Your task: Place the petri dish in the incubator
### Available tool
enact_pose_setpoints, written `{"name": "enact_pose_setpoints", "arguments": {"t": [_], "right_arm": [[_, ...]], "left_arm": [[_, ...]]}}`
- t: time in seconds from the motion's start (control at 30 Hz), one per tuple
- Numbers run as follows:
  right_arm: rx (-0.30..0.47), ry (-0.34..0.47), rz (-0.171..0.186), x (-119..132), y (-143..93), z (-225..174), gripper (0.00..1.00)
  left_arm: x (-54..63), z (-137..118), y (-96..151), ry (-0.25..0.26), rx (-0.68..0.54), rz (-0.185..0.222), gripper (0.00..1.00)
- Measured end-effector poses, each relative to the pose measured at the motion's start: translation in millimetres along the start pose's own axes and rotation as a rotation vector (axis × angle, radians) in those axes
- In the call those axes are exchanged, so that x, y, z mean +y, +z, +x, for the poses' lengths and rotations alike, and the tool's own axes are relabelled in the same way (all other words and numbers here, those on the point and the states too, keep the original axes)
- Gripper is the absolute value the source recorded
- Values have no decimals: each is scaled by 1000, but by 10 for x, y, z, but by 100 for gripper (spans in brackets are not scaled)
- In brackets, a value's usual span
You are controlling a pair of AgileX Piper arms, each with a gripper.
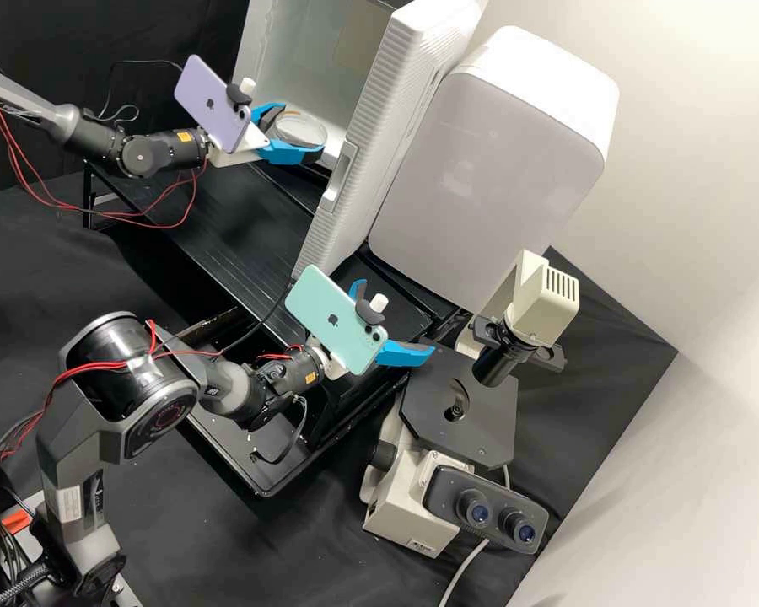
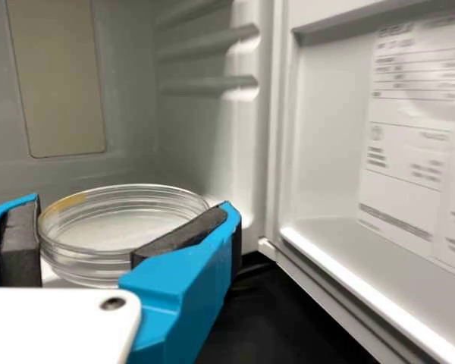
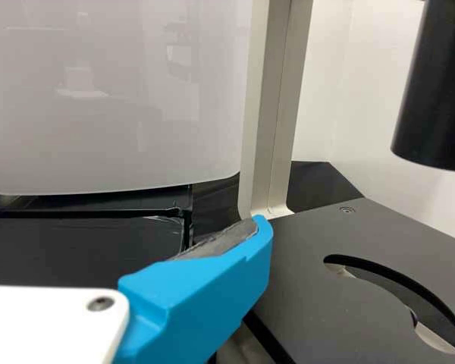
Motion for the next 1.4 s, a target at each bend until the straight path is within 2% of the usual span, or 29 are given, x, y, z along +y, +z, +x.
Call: {"name": "enact_pose_setpoints", "arguments": {"t": [0.13, 0.47, 0.63, 0.73, 0.8, 1.07, 1.4], "right_arm": [[0, 0, 0, 0, 0, 0, 100], [0, 0, 0, 0, 0, 0, 100], [0, 0, 0, 0, 0, 0, 100], [0, 0, 0, 0, 0, 0, 100], [0, 0, 0, 0, 0, 0, 100], [0, 0, 0, 0, 0, 0, 100], [0, 0, 0, 0, 0, 0, 100]], "left_arm": [[16, 143, 33, -1, 38, 21, 0], [17, 425, 119, -48, 95, 26, 0], [-7, 543, 146, -78, 126, 19, 0], [-63, 619, 159, -100, 141, 28, 0], [-105, 667, 165, -122, 155, 12, 0], [-97, 806, 195, -138, 171, 20, 0], [-17, 962, 149, -129, 193, -54, 0]]}}
